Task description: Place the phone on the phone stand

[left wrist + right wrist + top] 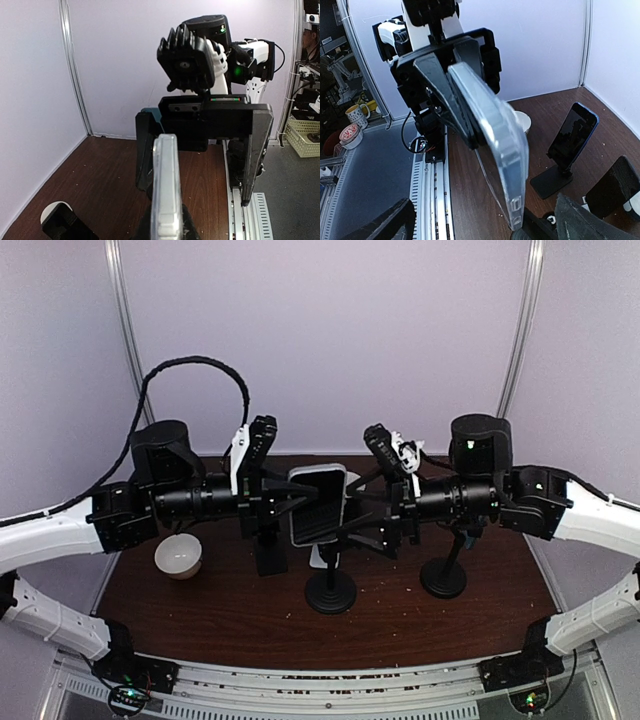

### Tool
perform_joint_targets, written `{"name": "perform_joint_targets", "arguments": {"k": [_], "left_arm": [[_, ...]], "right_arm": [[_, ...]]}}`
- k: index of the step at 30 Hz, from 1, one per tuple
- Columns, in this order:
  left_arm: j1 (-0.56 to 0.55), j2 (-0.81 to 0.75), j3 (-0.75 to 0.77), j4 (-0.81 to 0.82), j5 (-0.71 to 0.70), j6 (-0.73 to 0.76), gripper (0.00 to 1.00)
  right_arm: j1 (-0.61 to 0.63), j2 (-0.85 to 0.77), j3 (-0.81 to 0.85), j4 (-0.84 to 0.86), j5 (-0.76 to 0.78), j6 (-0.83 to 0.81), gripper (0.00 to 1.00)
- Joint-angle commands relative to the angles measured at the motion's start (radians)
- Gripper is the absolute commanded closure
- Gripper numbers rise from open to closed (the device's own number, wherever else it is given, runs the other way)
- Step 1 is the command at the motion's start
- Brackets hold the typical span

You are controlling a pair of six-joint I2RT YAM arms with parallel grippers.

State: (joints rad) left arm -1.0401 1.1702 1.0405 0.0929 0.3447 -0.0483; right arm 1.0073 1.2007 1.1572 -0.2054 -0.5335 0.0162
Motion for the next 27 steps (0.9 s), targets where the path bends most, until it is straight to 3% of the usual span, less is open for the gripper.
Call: {"name": "perform_joint_targets", "arguments": {"k": [1,6,10,13,17,27], "left_arm": [[-0.001,-0.100,-0.018,0.069,-0.069,-0.036,1.00],[0.004,-0.215,-0.076,-0.113,-0.246,-0.191,1.00],[0.022,-0.259,-0.182,-0.218,-0.317,-0.463,1.00],[0.028,-0.278,-0.360,-0.109,-0.328,-0.667,1.00],[0.028,-0.239,-0.579,0.173,-0.299,-0.840,1.00],[0.029,-0.010,-0.726,0.475,-0.344,-0.980,0.98]], "right_arm": [[0.011,-0.050,-0.104,0.021,0.073,0.043,0.00],[0.010,-0.097,-0.154,-0.011,0.359,0.135,0.02],[0.012,-0.091,-0.153,-0.078,0.562,0.228,0.06],[0.020,-0.075,-0.176,-0.068,0.557,0.272,0.07],[0.059,-0.042,-0.164,-0.100,0.570,0.296,0.09],[0.087,-0.014,-0.186,-0.148,0.605,0.341,0.10]]}}
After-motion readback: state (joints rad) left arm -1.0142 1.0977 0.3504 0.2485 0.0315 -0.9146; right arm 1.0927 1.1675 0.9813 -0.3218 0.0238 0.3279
